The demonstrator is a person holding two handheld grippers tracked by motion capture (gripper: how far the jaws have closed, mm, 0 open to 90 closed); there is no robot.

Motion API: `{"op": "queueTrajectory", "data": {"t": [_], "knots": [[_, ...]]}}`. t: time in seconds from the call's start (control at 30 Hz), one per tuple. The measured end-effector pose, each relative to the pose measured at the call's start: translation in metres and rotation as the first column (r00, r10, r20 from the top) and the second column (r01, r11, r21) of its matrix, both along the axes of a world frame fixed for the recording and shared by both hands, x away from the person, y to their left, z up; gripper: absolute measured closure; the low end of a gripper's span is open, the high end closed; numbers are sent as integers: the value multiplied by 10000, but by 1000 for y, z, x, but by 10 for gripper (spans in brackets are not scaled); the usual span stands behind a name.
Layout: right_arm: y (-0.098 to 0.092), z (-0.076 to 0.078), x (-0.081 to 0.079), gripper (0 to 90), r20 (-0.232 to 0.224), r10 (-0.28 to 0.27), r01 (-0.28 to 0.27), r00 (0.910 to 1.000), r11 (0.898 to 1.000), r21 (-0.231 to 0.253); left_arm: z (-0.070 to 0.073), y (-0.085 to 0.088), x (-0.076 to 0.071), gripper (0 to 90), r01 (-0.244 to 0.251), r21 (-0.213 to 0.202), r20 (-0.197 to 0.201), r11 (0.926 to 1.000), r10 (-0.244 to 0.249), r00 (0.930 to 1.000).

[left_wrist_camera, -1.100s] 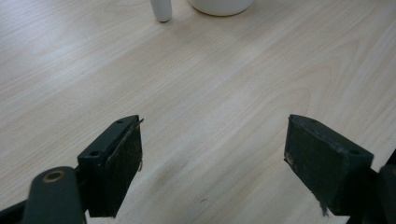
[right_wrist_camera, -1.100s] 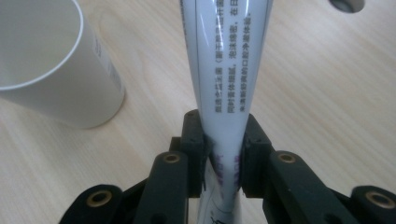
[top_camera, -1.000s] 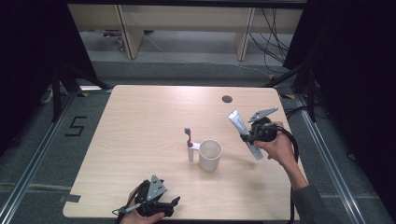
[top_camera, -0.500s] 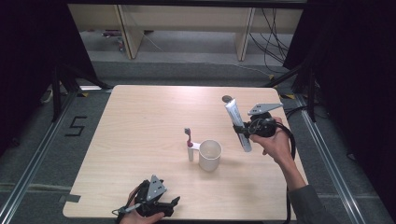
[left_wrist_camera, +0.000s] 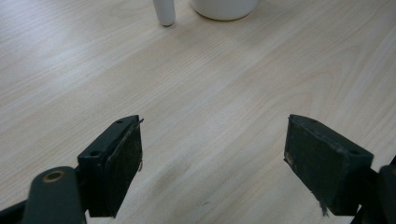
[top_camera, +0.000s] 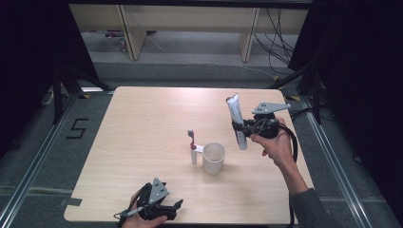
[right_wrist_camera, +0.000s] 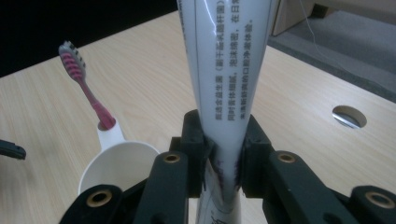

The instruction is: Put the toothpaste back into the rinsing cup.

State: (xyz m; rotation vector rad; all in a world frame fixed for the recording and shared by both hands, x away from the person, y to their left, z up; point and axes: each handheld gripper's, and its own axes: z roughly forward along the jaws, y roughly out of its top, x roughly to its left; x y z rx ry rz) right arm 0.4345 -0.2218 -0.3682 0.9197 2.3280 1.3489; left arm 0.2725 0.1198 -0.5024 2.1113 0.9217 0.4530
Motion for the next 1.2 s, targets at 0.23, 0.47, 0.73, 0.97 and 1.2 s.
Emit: {"op": "queueTrajectory", "data": {"t": [0.23, 0.47, 0.73, 0.97, 1.2], "knots": [[6, 7, -3, 760, 293, 426, -435, 9987, 9986, 307, 0, -1, 0, 189, -52, -114, 9, 9999, 52, 10000], [16, 10, -6, 760, 258, 636, -656, 9976, 9940, 878, 1, 1, -1, 189, 21, 22, 14, 10000, -22, 10000], [27, 12, -12, 760, 329, 914, -950, 9953, 9866, 1328, 2, 0, 0, 190, 9, 25, 39, 10000, -9, 10000], [35, 7, -14, 759, 602, 1220, -1297, 9907, 9806, 1471, 1, 0, 0, 190, 16, 28, 78, 10000, -16, 10000], [40, -1, -14, 759, 605, 1331, -1406, 9893, 9793, 1455, 1, 0, -1, 189, 41, -25, 58, 10000, -41, 10000]]}}
